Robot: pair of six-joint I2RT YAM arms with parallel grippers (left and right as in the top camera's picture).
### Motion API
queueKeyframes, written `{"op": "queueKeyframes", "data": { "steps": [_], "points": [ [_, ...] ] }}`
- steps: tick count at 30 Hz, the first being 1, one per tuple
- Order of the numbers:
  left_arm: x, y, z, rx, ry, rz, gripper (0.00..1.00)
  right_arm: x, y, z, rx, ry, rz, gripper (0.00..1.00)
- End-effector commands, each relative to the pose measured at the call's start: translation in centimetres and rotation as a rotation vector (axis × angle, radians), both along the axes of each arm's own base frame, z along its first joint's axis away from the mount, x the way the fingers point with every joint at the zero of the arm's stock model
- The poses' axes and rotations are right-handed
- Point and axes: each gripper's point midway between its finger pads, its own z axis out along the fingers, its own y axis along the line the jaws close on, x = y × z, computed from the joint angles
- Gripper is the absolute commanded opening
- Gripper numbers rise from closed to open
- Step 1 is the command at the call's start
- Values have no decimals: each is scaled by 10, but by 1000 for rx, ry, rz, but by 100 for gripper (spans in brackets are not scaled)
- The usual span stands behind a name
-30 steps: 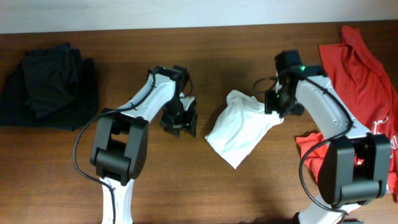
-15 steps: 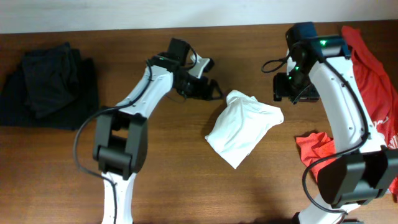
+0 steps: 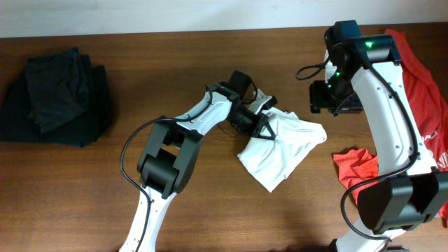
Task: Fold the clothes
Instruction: 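Grasp the folded white shirt with the left gripper and lift it, then carry the shirt left and drop it onto the black garment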
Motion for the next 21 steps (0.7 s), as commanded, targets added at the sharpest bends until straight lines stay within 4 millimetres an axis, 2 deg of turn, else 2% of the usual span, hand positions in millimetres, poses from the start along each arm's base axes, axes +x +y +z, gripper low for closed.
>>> {"op": "queueKeyframes", "data": {
  "steps": [1,4,7,9,11,14,15,21],
  "points": [
    [27,15,1,56,-71,48,1,1,-17,10,-23,-30,-21,65],
    [64,48,16,180,-167,142,1,-1,-37,10,-24,-23,-78,65],
    [102,91,48,249,-256,256,1,-4,-53,10,-12,-15,-128,64],
    [119,119,69,271,-292,321,1,-5,-59,9,5,-13,-152,65],
    [142,171,101,334,-352,437,1,-6,-66,9,9,-14,-174,65],
    [157,233,134,405,-414,571,1,-6,-70,9,9,-14,-185,64],
    [163,273,154,445,-449,655,1,-6,-70,9,9,-14,-185,64],
    [178,388,200,498,-548,905,1,-7,-69,9,9,-13,-185,64]
  ]
}}
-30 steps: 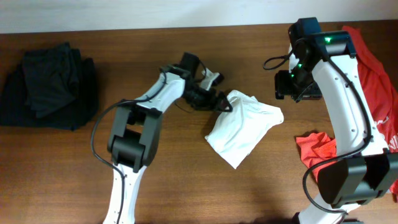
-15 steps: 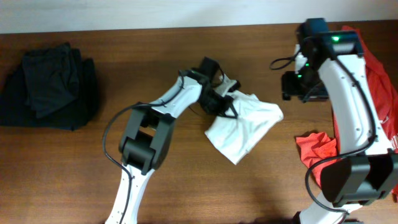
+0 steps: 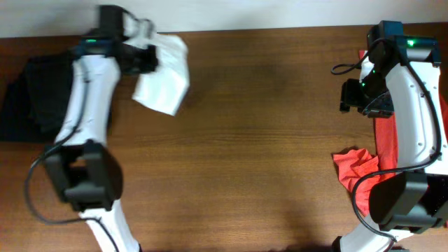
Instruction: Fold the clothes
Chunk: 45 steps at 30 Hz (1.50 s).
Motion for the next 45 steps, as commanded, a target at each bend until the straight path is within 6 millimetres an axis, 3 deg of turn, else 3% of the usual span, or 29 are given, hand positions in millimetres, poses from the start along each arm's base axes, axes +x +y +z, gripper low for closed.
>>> {"op": "queueKeyframes", "data": {
  "steps": [1,4,7,8,14,24,25,26,27,30,32,38,41,44,45],
  "points": [
    [9,73,46,59,-134,140,1,1,-1,10,-1,-29,-1,64],
    [10,121,52,68,-168,229,1,1,-1,10,-1,-29,-1,64],
    [9,153,54,76,-185,288,1,1,-1,10,-1,-29,-1,64],
    [6,181,58,84,-206,337,1,1,-1,10,-1,-29,-2,65],
    [-6,245,60,104,-234,454,1,1,-1,10,-1,-29,0,64],
    [-28,318,-17,91,-78,589,1,-5,0,9,2,-7,0,64],
    [-31,325,-24,87,-65,602,24,-5,0,9,2,-5,0,64],
    [-35,330,-31,83,-49,612,63,-5,0,9,3,-5,-1,64],
    [-37,332,-37,79,-34,618,98,-5,0,9,3,-5,-1,64],
    [-45,340,-42,65,-16,639,99,-5,0,9,3,-4,0,64],
    [-47,345,-34,52,-29,670,99,-5,0,9,2,-4,0,64],
    [-51,339,41,89,-166,671,99,-5,0,9,2,-5,0,65],
    [-48,317,71,92,-220,631,99,-5,0,9,2,-4,0,65],
    [-34,272,76,-11,-230,508,99,-5,0,9,2,-4,0,65],
    [-30,258,74,-39,-221,475,99,-6,0,9,2,-3,0,70]
  ]
}}
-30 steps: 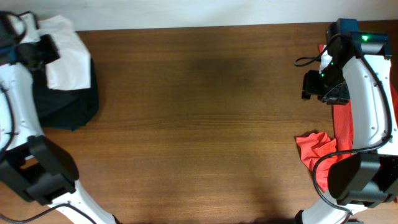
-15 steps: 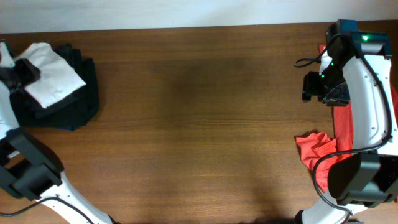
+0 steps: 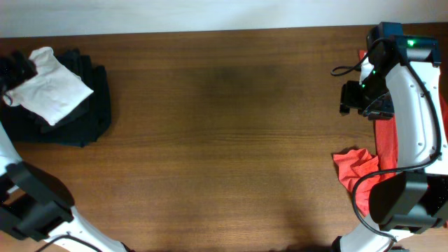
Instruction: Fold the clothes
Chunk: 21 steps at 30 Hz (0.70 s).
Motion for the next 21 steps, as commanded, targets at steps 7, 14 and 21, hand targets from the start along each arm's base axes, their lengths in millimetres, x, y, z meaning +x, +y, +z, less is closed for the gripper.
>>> {"op": "queueKeyframes", "data": {
  "steps": [7,14,21],
  "points": [
    [34,-180,7,-63,71,-338,99,7,28,6,162,-46,95,96],
    [-41,-283,-37,-76,482,-493,99,-15,47,-6,277,55,146,99],
    [-109,-301,-46,-122,760,-526,99,-41,51,-7,296,132,135,99]
  ]
}}
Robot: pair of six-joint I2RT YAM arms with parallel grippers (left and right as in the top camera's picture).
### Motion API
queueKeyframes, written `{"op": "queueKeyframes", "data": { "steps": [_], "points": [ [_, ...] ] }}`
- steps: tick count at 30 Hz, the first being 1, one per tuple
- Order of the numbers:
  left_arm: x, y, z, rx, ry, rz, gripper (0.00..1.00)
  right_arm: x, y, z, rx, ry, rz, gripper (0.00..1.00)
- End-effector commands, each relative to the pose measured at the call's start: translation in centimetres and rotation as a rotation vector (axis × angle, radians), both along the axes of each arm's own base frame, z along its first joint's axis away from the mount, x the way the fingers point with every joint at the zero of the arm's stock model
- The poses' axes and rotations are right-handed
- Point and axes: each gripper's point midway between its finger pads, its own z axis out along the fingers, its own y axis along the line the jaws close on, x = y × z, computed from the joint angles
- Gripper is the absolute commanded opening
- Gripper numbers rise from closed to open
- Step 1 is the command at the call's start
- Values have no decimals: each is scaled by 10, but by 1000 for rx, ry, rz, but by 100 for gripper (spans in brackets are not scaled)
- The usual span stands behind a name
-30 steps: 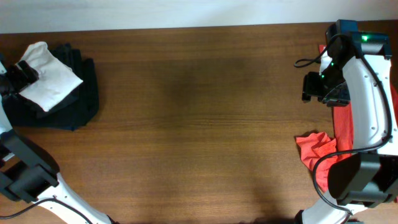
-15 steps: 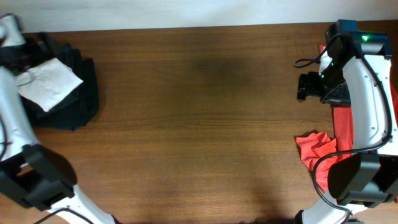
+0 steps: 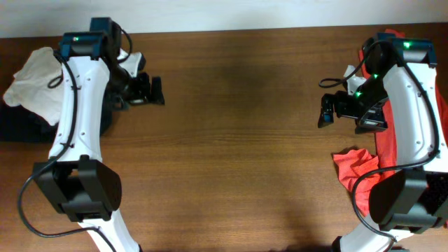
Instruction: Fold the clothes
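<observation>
A crumpled white garment (image 3: pixel 33 82) lies at the far left on top of a dark pile of clothes (image 3: pixel 15 120). My left gripper (image 3: pixel 157 91) is to the right of that pile, over bare table, open and holding nothing. Red clothes (image 3: pixel 358 165) lie heaped along the right edge, partly under my right arm. My right gripper (image 3: pixel 325 112) is just left of the red heap, above the table, with its fingers apart and empty.
The brown wooden table (image 3: pixel 238 140) runs between the two arms. A pale wall strip borders the far edge. My left arm crosses over the right side of the dark pile.
The left gripper has let go of the white garment, which now rests on the dark pile, and stands to the pile's right. The right gripper has moved left and down, off the red clothes.
The left gripper held the folded white garment at the table's middle, then carried it at the far left top, then over the dark pile. Now the garment lies there, released. The right arm stayed by the red clothes and has now swung left.
</observation>
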Motion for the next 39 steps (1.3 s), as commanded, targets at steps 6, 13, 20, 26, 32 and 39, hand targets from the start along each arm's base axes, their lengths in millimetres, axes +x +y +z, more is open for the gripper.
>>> {"op": "queueKeyframes", "data": {
  "steps": [6,13,20,26,32,39],
  "points": [
    [-51,11,11,65,111,2,99,-39,8,3,25,-19,31,99],
    [-85,14,38,77,-245,38,99,-54,10,34,-40,-473,38,99],
    [-131,19,66,90,-836,84,99,-95,14,60,-106,-904,42,99],
    [-167,19,77,82,-1008,91,99,-125,18,71,-120,-993,42,99],
    [-190,19,68,83,-975,90,99,-127,18,73,-122,-1007,43,99],
    [-200,19,52,86,-896,86,99,-126,18,73,-122,-1006,43,99]
  ]
}}
